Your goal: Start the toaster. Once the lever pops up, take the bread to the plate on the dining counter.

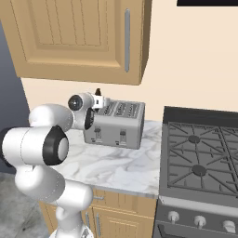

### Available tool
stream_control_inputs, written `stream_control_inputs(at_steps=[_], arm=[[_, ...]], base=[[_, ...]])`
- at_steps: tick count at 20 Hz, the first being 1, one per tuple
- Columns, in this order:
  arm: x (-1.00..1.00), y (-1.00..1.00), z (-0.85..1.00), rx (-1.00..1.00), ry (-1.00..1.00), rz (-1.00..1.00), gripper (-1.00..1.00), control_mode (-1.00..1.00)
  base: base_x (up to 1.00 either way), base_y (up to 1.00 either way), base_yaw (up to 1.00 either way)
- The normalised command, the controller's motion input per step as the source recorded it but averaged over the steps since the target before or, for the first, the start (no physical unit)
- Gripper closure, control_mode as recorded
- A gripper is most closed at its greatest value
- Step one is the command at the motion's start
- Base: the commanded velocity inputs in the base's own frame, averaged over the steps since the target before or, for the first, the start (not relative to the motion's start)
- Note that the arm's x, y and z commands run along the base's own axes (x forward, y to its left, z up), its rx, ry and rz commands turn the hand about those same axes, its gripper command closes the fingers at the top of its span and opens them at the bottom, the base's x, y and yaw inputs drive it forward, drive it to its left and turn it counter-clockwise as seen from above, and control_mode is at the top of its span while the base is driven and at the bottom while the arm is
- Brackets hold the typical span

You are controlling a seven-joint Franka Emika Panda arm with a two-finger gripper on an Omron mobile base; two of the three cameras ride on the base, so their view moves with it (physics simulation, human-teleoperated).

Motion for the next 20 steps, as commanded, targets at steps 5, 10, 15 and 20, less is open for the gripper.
stream_control_inputs(at_steps=[5,10,15,20], arm=[[-0.06,0.0,0.52,0.0,-0.03,0.0,1.0,-1.0],[-0.37,0.0,0.33,0.0,0.0,0.0,1.0,-1.0],[-0.84,-0.05,0.23,0.0,0.0,0.0,1.0,-1.0],[-0.99,-0.05,0.23,0.0,0.07,0.0,1.0,-1.0]], base=[[0.0,0.0,0.0],[0.0,0.0,0.0],[0.0,0.0,0.0],[0.0,0.0,0.0]])
